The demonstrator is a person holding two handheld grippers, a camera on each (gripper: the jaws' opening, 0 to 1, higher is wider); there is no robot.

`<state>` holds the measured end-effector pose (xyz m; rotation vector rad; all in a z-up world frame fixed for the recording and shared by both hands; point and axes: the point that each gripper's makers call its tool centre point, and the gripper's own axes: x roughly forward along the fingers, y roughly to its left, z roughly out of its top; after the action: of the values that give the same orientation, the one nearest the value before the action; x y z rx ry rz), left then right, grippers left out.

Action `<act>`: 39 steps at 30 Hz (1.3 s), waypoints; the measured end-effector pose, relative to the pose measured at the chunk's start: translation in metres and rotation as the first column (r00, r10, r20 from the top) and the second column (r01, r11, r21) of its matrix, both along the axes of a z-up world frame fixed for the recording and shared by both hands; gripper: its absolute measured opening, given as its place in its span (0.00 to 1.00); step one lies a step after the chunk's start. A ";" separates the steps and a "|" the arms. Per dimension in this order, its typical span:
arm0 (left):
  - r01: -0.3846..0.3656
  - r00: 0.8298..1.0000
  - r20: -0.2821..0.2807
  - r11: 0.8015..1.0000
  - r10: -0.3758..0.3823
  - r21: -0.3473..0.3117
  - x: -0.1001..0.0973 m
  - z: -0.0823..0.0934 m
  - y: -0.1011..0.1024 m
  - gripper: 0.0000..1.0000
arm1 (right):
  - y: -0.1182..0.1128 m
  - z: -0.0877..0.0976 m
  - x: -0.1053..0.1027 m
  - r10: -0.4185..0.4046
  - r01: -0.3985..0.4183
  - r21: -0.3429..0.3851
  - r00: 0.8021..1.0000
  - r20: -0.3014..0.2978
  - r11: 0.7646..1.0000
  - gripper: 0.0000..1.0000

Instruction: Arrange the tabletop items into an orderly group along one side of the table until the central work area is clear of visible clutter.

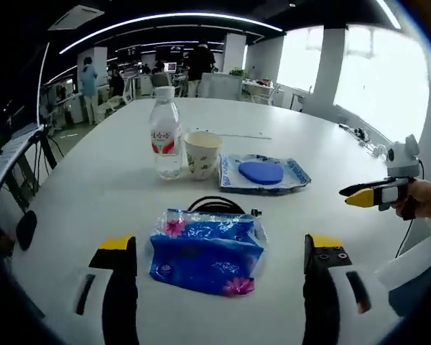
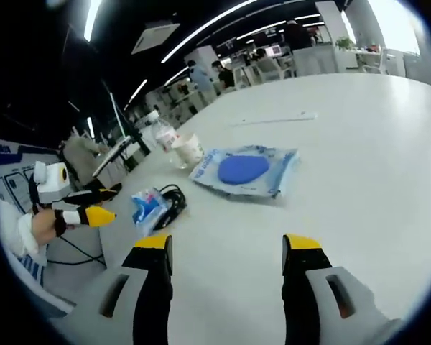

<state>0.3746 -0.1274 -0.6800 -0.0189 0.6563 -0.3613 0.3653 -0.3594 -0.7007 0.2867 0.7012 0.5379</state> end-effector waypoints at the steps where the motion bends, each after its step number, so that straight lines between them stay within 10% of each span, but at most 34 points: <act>1: 0.000 1.000 -0.001 1.000 0.000 0.000 0.000 0.000 0.000 1.00 | 0.001 -0.001 -0.001 -0.001 0.001 0.001 1.000 -0.002 1.000 0.60; 14: 0.014 1.000 -0.015 1.000 -0.014 0.000 0.009 -0.008 0.005 1.00 | 0.001 -0.003 -0.008 -0.018 0.018 0.010 1.000 -0.022 1.000 0.59; 27: 0.002 0.996 -0.091 1.000 0.001 0.029 0.022 -0.039 0.053 0.92 | -0.002 0.002 -0.025 -0.046 0.045 -0.012 0.999 -0.018 0.999 0.55; 39: 0.040 0.980 -0.193 0.999 -0.044 -0.023 0.028 -0.065 0.066 0.45 | -0.022 -0.001 -0.043 -0.140 0.140 -0.011 0.989 -0.036 0.990 0.53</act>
<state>0.4025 -0.0617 -0.7453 -0.0593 0.8468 -0.4098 0.3220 -0.3818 -0.7020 0.3362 0.7132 0.3967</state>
